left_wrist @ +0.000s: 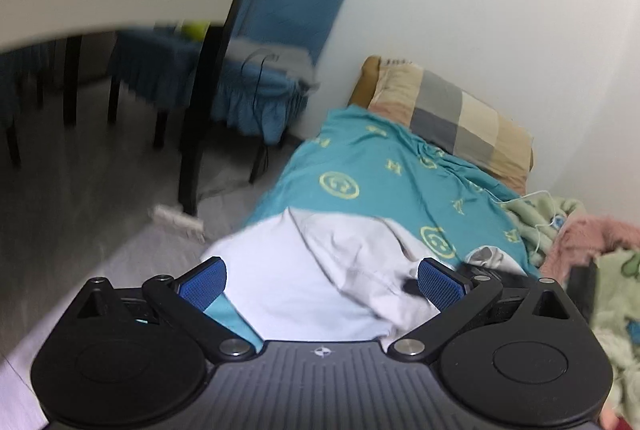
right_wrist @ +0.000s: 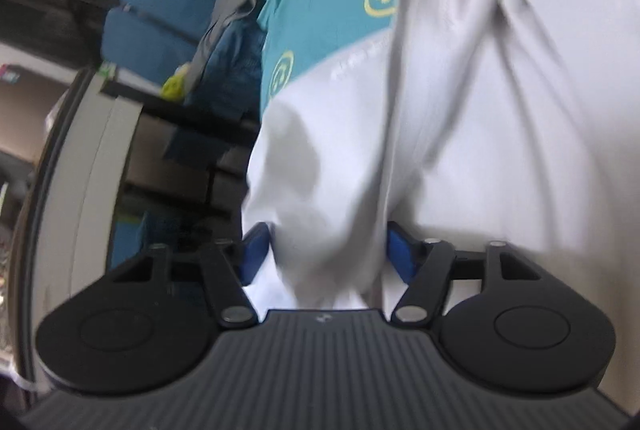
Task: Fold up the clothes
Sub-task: 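Grasp the T-shirt edge with the right gripper and smooth it flat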
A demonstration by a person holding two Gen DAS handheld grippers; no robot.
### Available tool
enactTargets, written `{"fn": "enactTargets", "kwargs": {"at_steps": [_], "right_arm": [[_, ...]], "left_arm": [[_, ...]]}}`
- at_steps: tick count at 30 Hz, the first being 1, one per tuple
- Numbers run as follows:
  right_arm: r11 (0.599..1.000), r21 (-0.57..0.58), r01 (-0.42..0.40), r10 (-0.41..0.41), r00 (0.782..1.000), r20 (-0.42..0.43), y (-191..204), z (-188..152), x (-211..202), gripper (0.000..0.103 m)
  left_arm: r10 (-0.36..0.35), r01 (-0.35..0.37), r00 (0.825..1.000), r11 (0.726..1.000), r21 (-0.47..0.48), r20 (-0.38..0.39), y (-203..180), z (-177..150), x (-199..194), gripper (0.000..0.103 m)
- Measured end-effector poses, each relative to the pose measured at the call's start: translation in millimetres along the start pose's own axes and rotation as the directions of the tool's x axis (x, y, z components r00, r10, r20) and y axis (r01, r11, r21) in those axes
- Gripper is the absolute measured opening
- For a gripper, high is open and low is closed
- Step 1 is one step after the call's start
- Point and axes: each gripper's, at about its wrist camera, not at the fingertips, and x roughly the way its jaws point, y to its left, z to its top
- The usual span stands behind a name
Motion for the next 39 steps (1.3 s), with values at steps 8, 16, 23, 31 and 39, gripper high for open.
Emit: {"fn": "enactTargets", "kwargs": {"at_steps": [8, 16, 23, 31, 39], "right_arm": [[0.979, -0.131, 0.156, -0.134, 0.978, 0.158, 53.9, 82.2, 65.8, 0.011], [0.969, -0.125, 0.214, -0.197, 0.971, 0.135, 38.0, 143.5, 134.5, 0.014], [0.952, -0.295, 0.079, -0.062, 0.996, 0.066, 40.1, 125.3, 99.0, 0.063], [0.861, -0.493, 0.122, -0.025, 0.98, 0.198, 26.3, 121.2, -12.7, 0.063], [0.825, -0.439, 0.354, -0.284, 0.933, 0.22, -37.9, 167.7, -6.7, 0.063]], "left_arm": [[0.049, -0.049, 0.999, 0.998, -0.044, 0.005, 20.2, -6.9, 15.7, 0.103], [0.076, -0.078, 0.996, 0.996, -0.046, -0.053, 28.5, -17.1, 48.8, 0.103], [0.082, -0.081, 0.995, 0.997, 0.009, -0.064, 14.6, -28.1, 56.3, 0.103], [0.066, -0.065, 0.996, 0.998, 0.014, -0.06, 4.9, -34.3, 44.9, 0.103], [0.089, -0.085, 0.994, 0.995, 0.048, -0.071, -2.9, -42.0, 53.4, 0.103]]}}
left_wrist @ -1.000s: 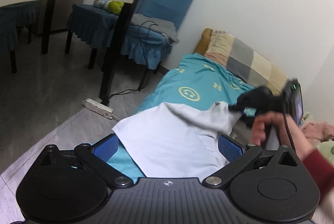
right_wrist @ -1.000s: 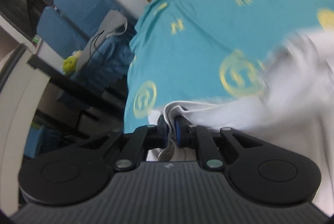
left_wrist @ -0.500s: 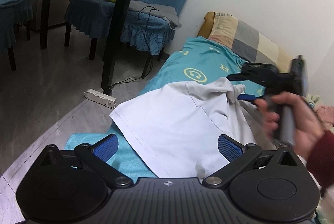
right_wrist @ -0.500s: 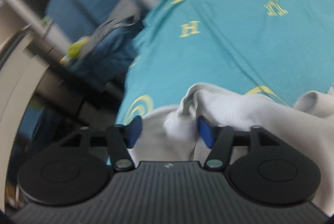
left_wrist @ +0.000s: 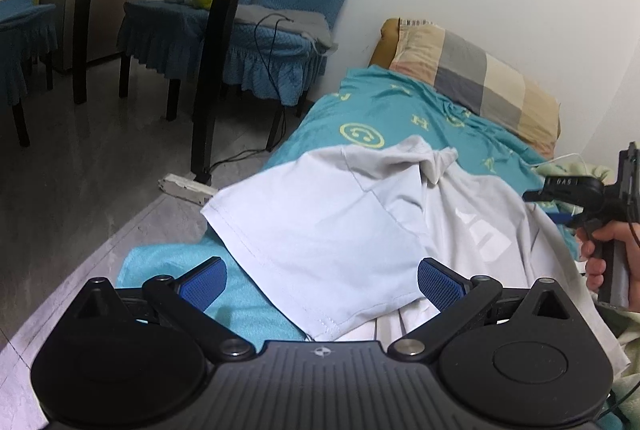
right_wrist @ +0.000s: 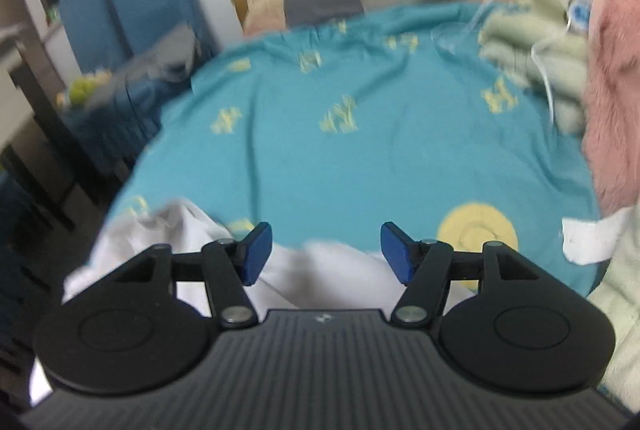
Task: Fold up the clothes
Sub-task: 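Grasp the T-shirt edge with the right gripper and smooth it flat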
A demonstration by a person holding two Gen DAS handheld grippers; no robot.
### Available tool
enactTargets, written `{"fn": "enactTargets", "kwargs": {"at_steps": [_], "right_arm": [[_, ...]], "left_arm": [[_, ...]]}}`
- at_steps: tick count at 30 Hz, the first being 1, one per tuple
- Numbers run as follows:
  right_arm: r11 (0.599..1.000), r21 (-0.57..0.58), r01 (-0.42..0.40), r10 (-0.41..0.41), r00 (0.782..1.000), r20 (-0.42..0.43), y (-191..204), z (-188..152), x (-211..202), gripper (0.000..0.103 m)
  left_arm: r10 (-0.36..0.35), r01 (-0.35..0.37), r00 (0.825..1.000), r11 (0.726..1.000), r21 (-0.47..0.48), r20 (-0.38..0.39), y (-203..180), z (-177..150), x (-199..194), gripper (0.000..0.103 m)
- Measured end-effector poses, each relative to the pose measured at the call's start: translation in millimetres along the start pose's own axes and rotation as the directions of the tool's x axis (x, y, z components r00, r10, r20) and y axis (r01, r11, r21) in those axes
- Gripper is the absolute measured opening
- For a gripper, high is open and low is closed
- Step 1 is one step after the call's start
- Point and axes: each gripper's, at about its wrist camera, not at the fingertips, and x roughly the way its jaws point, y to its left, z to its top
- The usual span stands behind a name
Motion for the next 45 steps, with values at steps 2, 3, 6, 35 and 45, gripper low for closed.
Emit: {"fn": "enactTargets", "kwargs": {"at_steps": [2, 3, 6, 35, 45], "right_arm": [[0.999, -0.025, -0.032, 0.031, 0.999, -0.018, -1.4, -7.9, 5.1, 0.063], [0.998, -0.038, -0.049, 0.048, 0.999, -0.024, -1.7, -12.1, 7.0, 0.061], [0.993, -0.081, -0.088, 0.085, 0.996, -0.035, -3.2, -20.9, 10.6, 0.039], [0.986, 0.164, -0.013, -0.033, 0.962, 0.271, -36.3, -43.2, -116.9, 0.055], [0.983, 0.174, -0.065, 0.031, 0.982, 0.188, 16.6, -166.7, -280.6, 0.057]], "left_arm": [[0.001, -0.001, 1.0, 1.0, -0.007, -0.011, -0.3, -1.0, 4.9, 0.103], [0.002, -0.002, 1.0, 1.0, -0.006, -0.014, -0.6, -1.5, 6.9, 0.103], [0.008, -0.008, 1.0, 1.0, 0.01, -0.018, -2.7, -3.1, 11.7, 0.103], [0.034, -0.032, 0.999, 0.995, 0.094, -0.021, -7.8, -5.4, 15.4, 0.102], [-0.091, 0.077, 0.993, 0.983, -0.165, -0.079, 17.4, -10.3, -5.1, 0.099]]}}
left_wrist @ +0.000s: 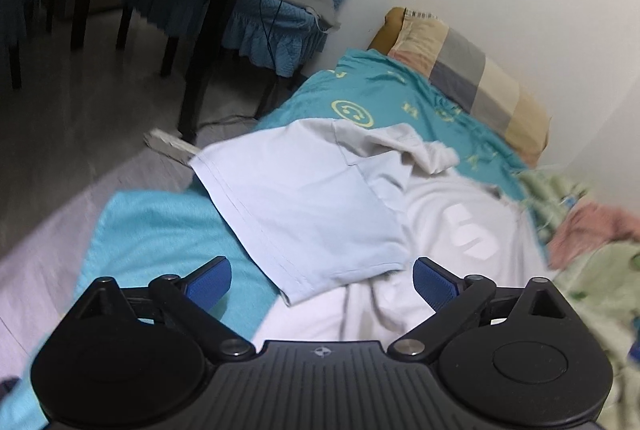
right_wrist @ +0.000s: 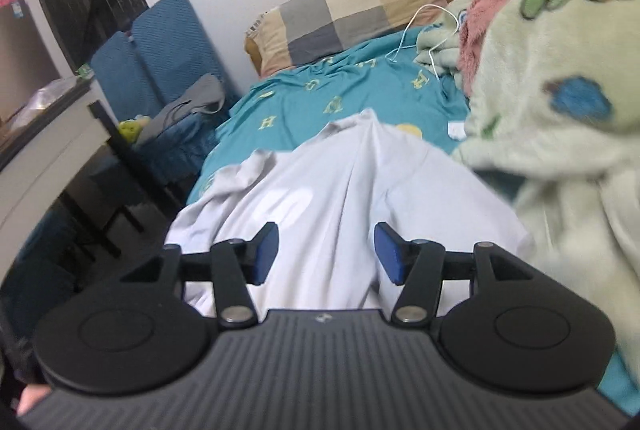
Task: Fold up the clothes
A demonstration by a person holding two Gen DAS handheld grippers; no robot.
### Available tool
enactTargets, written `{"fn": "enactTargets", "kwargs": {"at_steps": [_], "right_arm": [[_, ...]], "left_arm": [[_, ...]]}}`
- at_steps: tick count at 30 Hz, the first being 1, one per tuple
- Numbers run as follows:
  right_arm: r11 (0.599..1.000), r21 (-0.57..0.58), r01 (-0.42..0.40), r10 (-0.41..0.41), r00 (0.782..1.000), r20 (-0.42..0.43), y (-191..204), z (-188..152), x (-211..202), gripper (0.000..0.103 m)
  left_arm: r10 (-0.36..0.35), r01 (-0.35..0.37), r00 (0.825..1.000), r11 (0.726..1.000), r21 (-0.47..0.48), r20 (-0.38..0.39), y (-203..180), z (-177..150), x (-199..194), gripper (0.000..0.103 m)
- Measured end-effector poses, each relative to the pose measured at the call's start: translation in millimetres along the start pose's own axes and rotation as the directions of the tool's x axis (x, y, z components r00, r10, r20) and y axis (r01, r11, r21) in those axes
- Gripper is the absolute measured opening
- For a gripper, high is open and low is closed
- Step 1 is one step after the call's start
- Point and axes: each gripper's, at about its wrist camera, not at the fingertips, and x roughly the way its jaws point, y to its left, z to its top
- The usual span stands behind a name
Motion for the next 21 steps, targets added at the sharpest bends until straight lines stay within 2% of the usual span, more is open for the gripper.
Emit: {"fn": "enactTargets", "kwargs": {"at_steps": [3, 5, 9, 11, 12, 15, 19, 21], "right_arm": [[0.996, 0.083, -0.037, 0.038, 0.999, -0.001, -2.6, -11.8, -16.1, 0.057], [0.991, 0.125, -0.041, 0.043, 0.999, -0.01, -7.0, -16.8, -20.2, 0.057], [0.985, 0.17, -0.032, 0.038, 0.999, -0.031, -17.5, -21.4, -11.7, 0.057], [0.98, 0.197, -0.034, 0.043, 0.998, -0.04, -24.2, -23.7, -3.9, 0.057], [0.977, 0.211, -0.033, 0.045, 0.998, -0.05, -27.7, -24.6, 1.2, 0.057], [0.968, 0.246, -0.041, 0.061, 0.995, -0.076, -33.7, -26.3, 15.3, 0.057], [0.963, 0.264, -0.044, 0.072, 0.993, -0.097, -35.4, -27.7, 28.8, 0.057], [0.963, 0.265, -0.048, 0.076, 0.992, -0.097, -35.6, -27.6, 31.7, 0.057]], "left_arm": [[-0.04, 0.037, 0.999, 0.995, -0.09, -0.024, 11.2, -0.5, -3.2, 0.098], [-0.063, 0.053, 0.997, 0.982, -0.182, -0.049, 21.8, -2.6, 0.7, 0.098], [-0.156, 0.124, 0.986, 0.929, -0.349, -0.064, 39.3, -7.3, 15.5, 0.095], [-0.202, 0.163, 0.978, 0.901, -0.401, -0.056, 43.8, -9.4, 25.3, 0.092], [-0.218, 0.176, 0.974, 0.894, -0.413, -0.056, 44.0, -10.3, 30.3, 0.092], [-0.228, 0.199, 0.973, 0.896, -0.397, -0.029, 41.7, -10.4, 40.1, 0.088], [-0.224, 0.206, 0.975, 0.896, -0.393, 0.002, 41.0, -10.2, 55.1, 0.068], [-0.221, 0.207, 0.975, 0.892, -0.401, 0.011, 40.6, -10.1, 60.6, 0.064]]}}
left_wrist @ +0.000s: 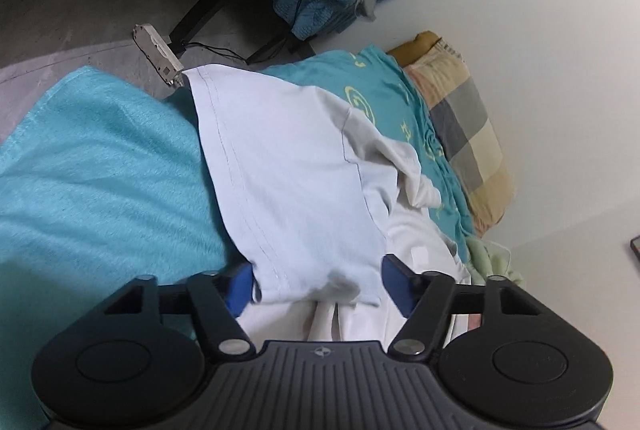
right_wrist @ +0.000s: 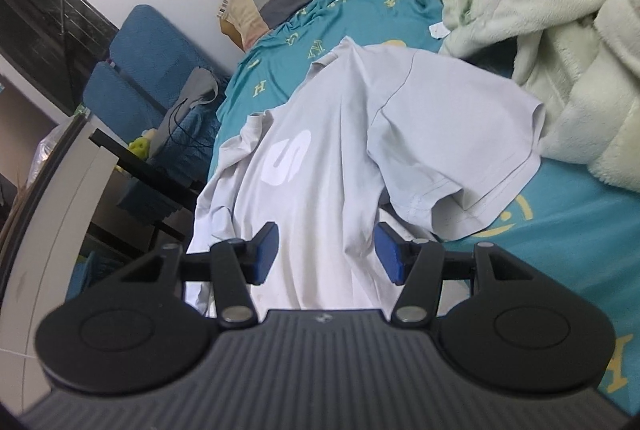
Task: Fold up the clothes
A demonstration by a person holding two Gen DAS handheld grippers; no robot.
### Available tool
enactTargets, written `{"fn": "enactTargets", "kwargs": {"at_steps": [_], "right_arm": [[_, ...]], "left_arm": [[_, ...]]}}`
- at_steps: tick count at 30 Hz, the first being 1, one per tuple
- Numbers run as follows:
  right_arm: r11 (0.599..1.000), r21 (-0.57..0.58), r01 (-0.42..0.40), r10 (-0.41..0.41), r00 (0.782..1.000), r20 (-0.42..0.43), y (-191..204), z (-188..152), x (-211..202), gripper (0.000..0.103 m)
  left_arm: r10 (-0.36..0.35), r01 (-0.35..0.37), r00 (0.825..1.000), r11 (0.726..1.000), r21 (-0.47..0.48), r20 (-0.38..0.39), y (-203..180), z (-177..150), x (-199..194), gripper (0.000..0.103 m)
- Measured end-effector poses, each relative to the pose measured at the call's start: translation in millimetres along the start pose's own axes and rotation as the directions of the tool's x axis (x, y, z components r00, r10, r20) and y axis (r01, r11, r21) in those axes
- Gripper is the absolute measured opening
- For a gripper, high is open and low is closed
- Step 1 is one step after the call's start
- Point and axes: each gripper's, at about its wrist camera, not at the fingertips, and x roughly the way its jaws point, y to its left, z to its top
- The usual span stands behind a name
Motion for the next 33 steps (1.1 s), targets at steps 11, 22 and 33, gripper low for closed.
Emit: {"fn": "enactTargets", "kwargs": {"at_steps": [11, 22, 33], "right_arm": [[0.994, -0.082, 0.067, -0.065, 0.997, 0.029, 6.3, -4.8, 5.3, 0.057], [0.991, -0.1, 0.093, -0.089, 0.995, 0.039, 6.4, -2.3, 10.9, 0.057], [0.98, -0.151, 0.133, -0.129, 0.991, 0.031, 11.9, 0.2, 32.3, 0.057]], "left_arm": [[0.091, -0.092, 0.996, 0.982, 0.164, 0.018, -18.3, 21.1, 14.9, 0.008], [0.331, -0.431, 0.9, 0.778, 0.457, 0.285, -82.2, 118.2, 9.0, 0.004], [0.499, -0.566, 0.821, 0.648, 0.51, 0.277, -58.1, 135.0, 72.2, 0.015]]}}
